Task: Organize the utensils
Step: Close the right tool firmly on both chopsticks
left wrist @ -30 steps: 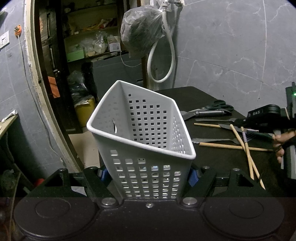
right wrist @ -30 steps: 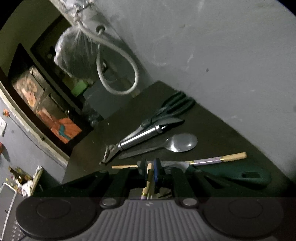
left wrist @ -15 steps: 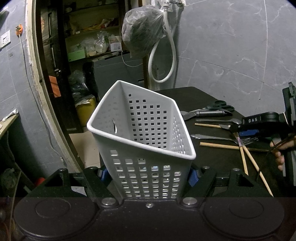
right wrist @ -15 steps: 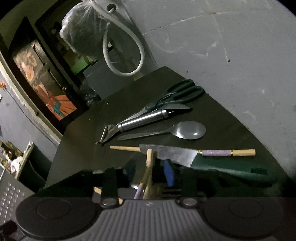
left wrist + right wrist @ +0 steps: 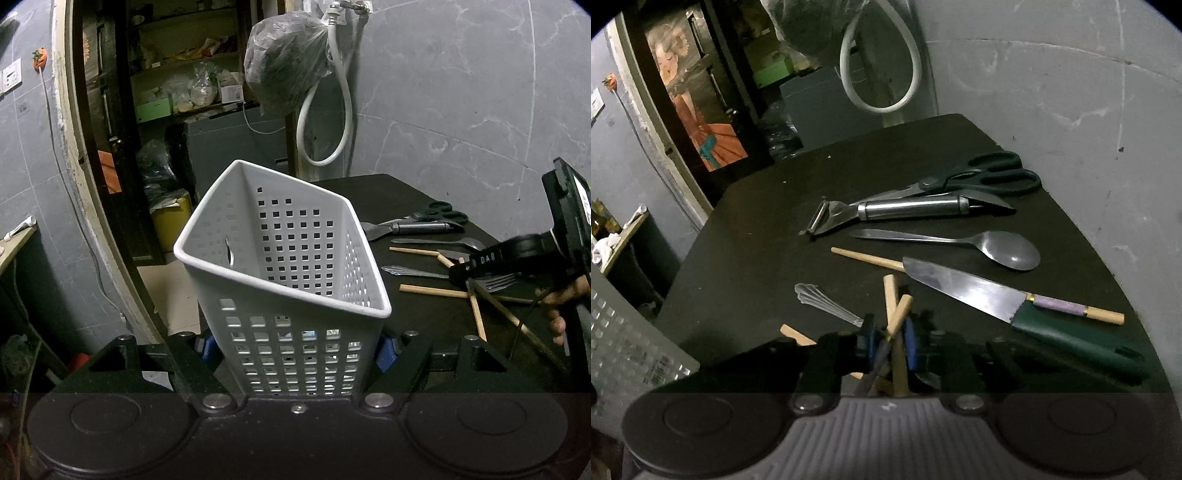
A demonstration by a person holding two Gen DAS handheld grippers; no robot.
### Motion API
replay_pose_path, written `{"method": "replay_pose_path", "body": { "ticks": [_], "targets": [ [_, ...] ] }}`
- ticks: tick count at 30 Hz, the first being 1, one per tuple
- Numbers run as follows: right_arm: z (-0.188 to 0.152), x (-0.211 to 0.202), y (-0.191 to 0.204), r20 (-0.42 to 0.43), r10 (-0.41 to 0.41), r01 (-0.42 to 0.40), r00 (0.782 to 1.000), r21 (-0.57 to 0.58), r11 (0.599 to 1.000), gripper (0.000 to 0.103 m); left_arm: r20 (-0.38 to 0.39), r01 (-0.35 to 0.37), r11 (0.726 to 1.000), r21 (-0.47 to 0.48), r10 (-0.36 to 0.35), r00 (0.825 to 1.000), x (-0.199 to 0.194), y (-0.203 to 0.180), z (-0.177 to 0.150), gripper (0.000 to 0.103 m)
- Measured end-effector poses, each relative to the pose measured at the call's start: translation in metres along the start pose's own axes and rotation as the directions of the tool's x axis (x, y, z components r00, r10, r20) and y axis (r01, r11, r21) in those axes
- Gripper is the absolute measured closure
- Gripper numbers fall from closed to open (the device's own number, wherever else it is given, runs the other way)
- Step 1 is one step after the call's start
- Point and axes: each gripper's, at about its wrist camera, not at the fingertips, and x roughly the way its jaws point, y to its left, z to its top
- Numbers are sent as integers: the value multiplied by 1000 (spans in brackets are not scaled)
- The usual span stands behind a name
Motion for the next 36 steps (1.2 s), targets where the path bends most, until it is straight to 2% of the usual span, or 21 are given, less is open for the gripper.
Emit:
{"method": "replay_pose_path", "body": {
  "ticks": [5,15,28,32,36],
  "targets": [
    [9,4,-8,-33,30,-26,999,101,994,90,0,0,1000,-1,0,1000,0,0,0,26],
    [15,6,-15,-49,84,-76,995,148,986,95,1,-1,1000,-5,1,1000,-1,0,1,26],
    [21,15,-5,-94,81,-75,992,72,995,92,3,-1,1000,-8,1,1000,-1,1,1,26],
    [26,20,-1,-114,74,-70,991,39,997,88,4,-4,1000,-14,4,1000,-2,1,0,26],
    [34,27,4,-137,73,-71,988,16,997,90,3,-6,1000,-24,6,1000,-1,1,-1,26]
  ]
}}
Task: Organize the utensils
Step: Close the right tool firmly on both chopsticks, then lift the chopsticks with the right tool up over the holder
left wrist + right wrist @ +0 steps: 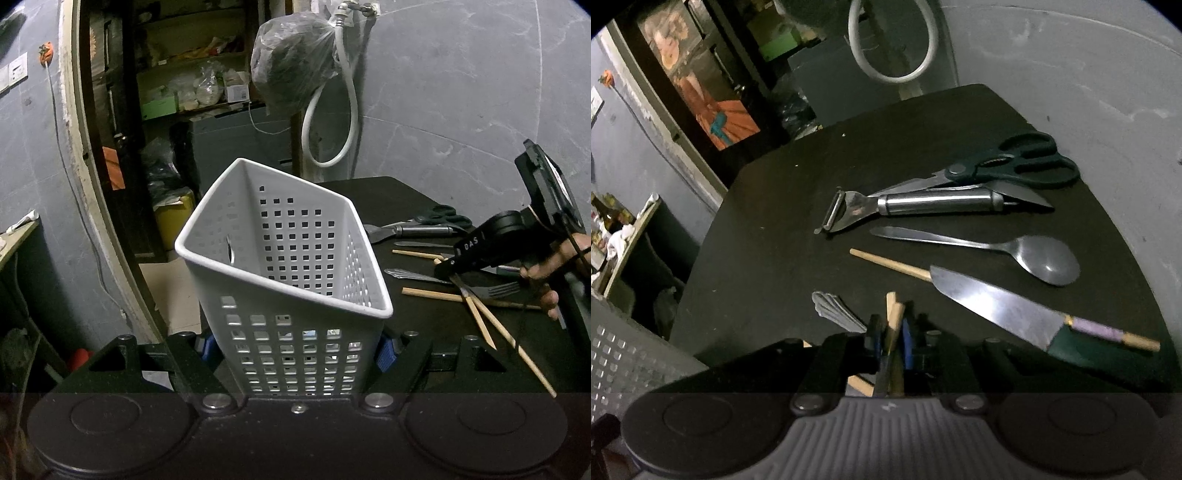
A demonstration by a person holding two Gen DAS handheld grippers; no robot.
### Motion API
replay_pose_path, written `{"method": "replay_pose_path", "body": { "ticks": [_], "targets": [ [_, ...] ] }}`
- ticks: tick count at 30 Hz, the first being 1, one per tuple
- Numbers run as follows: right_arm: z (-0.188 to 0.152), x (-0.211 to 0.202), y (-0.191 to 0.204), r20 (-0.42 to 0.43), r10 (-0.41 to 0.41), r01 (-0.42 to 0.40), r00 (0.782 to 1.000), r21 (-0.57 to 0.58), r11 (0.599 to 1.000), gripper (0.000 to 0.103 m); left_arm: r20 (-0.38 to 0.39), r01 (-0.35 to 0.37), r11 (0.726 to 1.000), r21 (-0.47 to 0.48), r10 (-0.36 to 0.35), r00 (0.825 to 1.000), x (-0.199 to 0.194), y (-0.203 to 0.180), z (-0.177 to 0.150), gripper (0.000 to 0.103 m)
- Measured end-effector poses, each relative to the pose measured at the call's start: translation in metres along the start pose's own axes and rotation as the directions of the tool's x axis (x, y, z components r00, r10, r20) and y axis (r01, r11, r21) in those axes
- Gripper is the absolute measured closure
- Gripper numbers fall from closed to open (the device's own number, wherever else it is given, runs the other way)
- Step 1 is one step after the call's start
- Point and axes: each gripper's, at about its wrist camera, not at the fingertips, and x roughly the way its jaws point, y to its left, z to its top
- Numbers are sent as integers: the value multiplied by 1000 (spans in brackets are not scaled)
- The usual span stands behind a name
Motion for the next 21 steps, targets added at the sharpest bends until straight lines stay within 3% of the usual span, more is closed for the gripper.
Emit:
{"method": "replay_pose_path", "body": {
  "ticks": [8,21],
  "targets": [
    [5,5,10,2,-41,41,999,-36,999,96,-2,-5,1000,-13,5,1000,1,-1,0,26],
    [4,-16,-7,79,52,-56,996,50,997,97,-4,-6,1000,-22,6,1000,3,1,-1,26]
  ]
}}
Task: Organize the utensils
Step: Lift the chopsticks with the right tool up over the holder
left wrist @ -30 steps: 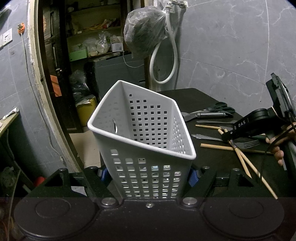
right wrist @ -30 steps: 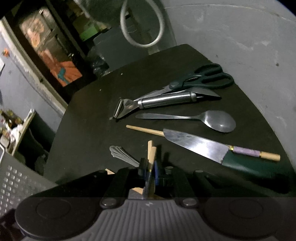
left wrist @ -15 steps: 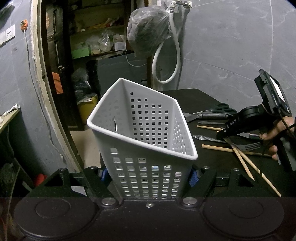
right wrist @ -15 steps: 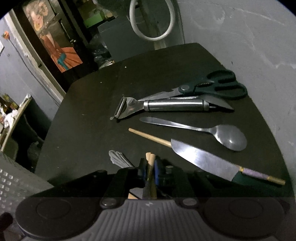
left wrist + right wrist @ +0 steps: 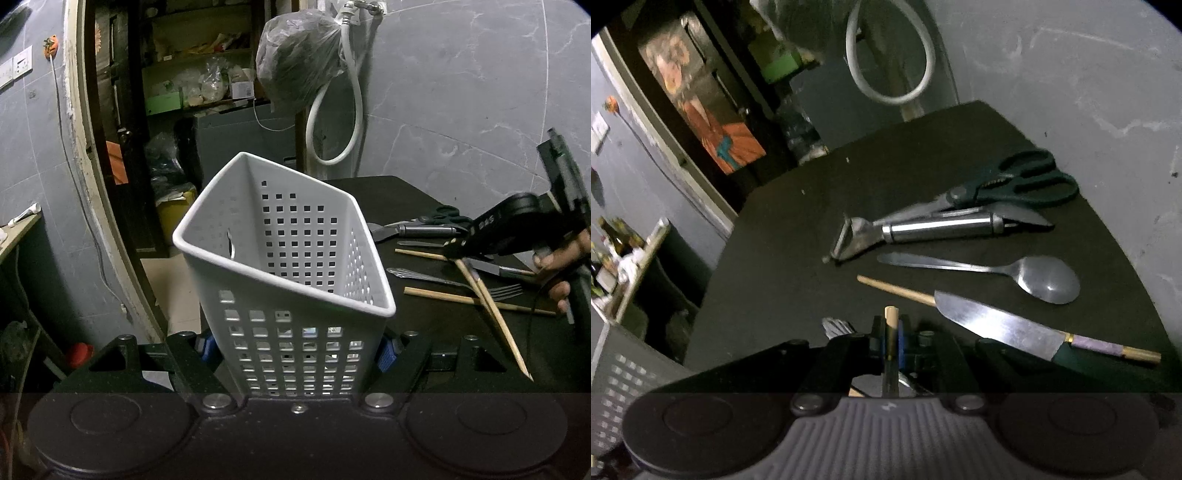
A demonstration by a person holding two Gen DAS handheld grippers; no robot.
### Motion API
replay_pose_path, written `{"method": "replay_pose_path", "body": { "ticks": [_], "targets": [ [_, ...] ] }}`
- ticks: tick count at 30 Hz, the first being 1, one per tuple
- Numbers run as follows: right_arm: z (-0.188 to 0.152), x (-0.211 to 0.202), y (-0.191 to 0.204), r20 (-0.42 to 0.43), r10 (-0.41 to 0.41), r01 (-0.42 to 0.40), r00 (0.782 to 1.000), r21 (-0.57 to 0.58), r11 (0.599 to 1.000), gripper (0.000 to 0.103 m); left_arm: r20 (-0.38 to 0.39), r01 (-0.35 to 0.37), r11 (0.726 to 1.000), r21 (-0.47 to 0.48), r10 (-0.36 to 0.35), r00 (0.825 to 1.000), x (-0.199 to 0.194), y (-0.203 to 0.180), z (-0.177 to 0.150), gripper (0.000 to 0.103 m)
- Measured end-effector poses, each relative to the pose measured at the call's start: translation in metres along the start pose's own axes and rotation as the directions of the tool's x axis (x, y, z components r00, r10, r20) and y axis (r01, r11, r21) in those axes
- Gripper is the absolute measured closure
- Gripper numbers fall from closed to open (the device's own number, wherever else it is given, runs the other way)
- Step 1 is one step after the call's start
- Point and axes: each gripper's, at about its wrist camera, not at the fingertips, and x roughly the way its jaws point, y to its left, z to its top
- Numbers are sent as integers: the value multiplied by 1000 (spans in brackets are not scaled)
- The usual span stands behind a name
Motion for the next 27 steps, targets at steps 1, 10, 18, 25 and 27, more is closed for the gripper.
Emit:
{"method": "replay_pose_path", "body": {
  "ticks": [1,10,18,25,27],
  "targets": [
    [0,-4,0,13,7,-7,1000,6,1000,97,0,0,1000,0,0,1000,0,0,0,26],
    [0,-54,9,161,70,-76,984,29,997,97,4,6,1000,2,-6,1000,2,2,-1,26],
    [19,-104,37,317,132,-135,939,-14,991,97,9,14,1000,2,-14,1000,4,3,-2,26],
    [53,-137,84,430,234,-180,872,-162,970,96,10,17,1000,3,-17,1000,4,3,-2,26],
    [60,-142,98,442,269,-199,856,-198,960,96,10,16,1000,3,-16,1000,4,3,-2,26]
  ]
}}
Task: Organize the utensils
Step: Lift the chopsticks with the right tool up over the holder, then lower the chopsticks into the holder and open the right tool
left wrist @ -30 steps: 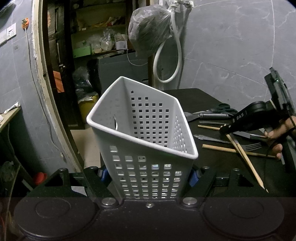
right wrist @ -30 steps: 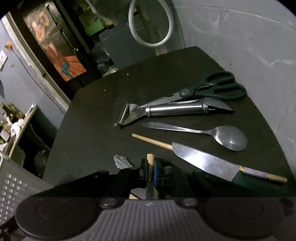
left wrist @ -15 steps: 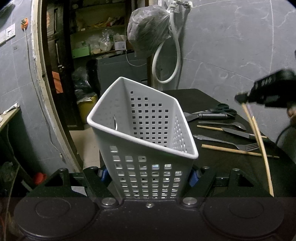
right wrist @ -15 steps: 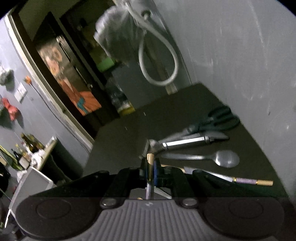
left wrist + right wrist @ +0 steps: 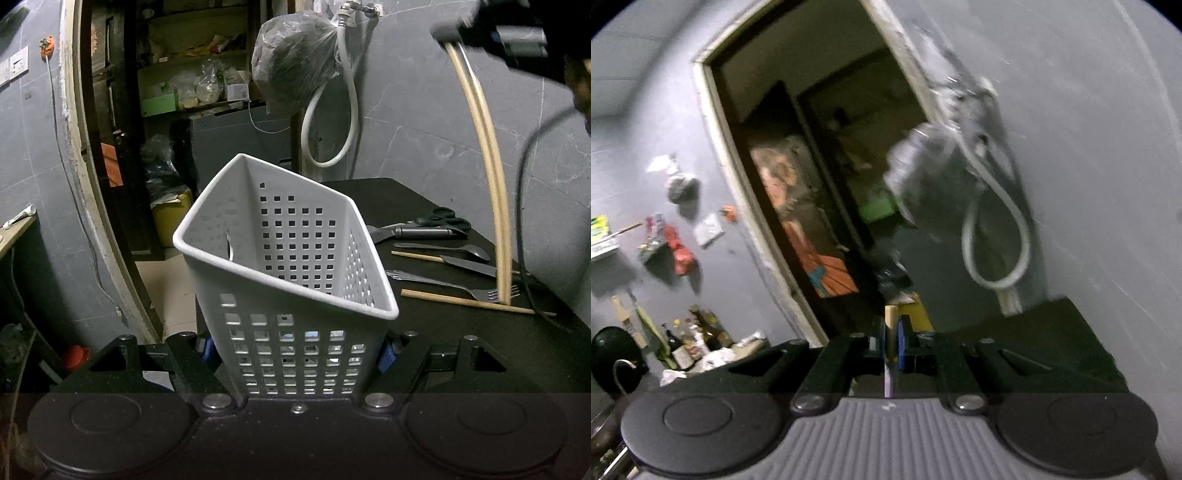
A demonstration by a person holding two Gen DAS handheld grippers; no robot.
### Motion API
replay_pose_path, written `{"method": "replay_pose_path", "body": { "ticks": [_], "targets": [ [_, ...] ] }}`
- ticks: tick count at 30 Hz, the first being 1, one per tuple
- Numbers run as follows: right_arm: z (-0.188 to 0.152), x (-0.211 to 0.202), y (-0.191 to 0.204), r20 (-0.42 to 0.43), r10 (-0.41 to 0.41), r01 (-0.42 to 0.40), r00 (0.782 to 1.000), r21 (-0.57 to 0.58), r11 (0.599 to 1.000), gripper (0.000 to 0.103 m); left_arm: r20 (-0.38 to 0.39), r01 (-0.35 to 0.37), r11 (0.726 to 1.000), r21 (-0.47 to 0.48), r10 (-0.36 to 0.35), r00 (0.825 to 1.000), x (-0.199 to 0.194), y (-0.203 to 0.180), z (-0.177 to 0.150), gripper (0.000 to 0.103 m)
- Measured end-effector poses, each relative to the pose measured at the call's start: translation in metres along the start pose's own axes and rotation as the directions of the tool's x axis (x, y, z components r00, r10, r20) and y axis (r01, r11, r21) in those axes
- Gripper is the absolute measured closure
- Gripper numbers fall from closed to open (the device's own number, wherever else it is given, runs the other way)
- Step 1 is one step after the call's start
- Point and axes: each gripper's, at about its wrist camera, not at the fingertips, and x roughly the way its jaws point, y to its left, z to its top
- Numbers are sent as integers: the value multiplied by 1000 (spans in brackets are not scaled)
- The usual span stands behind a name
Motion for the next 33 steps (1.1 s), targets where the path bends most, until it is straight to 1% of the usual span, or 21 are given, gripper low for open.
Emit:
{"method": "replay_pose_path", "body": {
  "ticks": [5,10,14,18,23,27,33],
  "targets": [
    [24,6,32,65,91,-88,994,-46,995,96,0,1,1000,-1,-1,1000,0,0,0,26],
    [39,12,68,144,191,-178,971,-102,979,96,0,1,1000,0,-1,1000,0,0,0,26],
    [38,25,89,141,256,-235,956,-151,960,96,0,0,1000,-1,0,1000,0,0,0,26],
    [30,37,105,118,302,-278,946,-183,943,96,2,2,1000,-3,-2,1000,0,-1,0,26],
    [15,48,118,100,324,-297,941,-215,930,96,4,3,1000,-9,-3,1000,1,-2,0,26],
    [-6,57,117,88,309,-284,947,-224,932,96,4,-2,1000,6,2,1000,2,-3,-2,26],
    [-36,65,110,33,277,-261,960,-243,934,96,3,2,1000,-2,-2,1000,4,-4,-1,26]
  ]
}}
